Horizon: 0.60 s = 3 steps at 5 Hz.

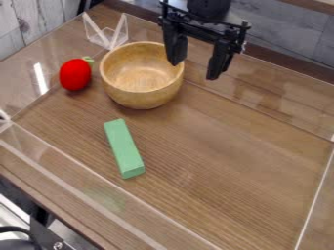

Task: Move the red fruit to the right

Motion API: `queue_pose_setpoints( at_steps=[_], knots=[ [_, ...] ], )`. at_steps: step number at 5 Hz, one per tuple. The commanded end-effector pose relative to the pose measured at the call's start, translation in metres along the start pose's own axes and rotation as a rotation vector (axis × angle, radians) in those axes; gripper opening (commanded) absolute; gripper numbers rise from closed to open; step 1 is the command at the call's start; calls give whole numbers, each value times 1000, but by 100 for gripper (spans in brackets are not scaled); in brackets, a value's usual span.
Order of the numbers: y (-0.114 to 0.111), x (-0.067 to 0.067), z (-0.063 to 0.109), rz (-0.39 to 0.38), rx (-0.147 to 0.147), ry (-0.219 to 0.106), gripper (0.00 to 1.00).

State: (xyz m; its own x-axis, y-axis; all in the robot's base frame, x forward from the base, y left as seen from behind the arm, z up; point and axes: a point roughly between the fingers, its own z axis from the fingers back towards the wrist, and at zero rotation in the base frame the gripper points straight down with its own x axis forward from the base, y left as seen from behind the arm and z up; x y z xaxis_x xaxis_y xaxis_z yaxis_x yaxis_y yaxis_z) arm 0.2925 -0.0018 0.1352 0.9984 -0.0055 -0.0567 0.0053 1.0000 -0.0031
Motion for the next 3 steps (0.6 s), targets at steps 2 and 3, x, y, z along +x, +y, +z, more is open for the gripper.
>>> queue_pose_setpoints(
  at_steps=[2,3],
  knots=[
    [53,-9,-21,-3,-4,2,100],
    [100,-18,-26,-37,-3,-25,100]
  ],
)
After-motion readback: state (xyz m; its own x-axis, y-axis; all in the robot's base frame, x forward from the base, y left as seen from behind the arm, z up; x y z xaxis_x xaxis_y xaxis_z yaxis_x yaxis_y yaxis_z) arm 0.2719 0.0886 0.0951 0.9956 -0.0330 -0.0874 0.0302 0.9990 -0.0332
